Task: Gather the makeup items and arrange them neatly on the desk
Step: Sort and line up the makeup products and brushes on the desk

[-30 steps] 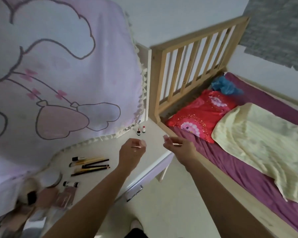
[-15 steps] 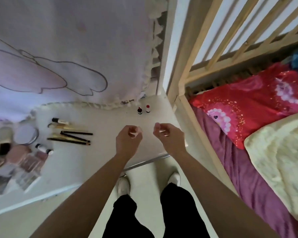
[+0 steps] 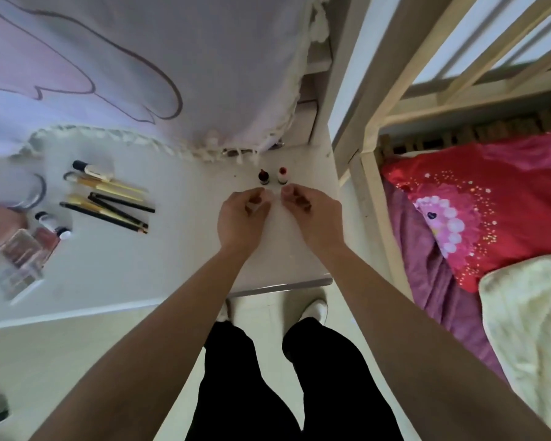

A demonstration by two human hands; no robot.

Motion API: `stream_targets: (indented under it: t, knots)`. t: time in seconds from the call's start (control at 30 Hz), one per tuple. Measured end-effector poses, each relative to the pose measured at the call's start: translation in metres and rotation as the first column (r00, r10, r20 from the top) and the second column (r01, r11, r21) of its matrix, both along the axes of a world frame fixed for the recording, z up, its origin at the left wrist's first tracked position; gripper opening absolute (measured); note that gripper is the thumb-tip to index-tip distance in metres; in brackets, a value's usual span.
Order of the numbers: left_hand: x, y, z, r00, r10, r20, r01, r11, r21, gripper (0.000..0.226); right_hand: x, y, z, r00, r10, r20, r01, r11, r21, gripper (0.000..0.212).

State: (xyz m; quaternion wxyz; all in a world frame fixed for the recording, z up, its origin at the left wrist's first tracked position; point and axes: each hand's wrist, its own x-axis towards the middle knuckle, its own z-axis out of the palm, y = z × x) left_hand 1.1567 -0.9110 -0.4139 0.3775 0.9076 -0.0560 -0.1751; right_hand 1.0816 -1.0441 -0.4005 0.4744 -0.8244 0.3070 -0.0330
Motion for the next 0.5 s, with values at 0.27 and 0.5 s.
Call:
stream_targets:
  t: [0.27,0.5]
  knots:
    - [0.003,0.015,0.007,0.993,-0.082,-0.084,0.081,0.997,-0.007,0.041,-0.008,0.018,0.003,0.991,-0.067,-0.120,0.061,0.997,-0.053,0.051]
    - [0.012,0.108,0.045,0.983,-0.181,0.023,0.180,0.983,0.033,0.029,-0.012,0.088,0.030,0.939,-0.235,-0.249,0.235,0.972,-0.032,0.027]
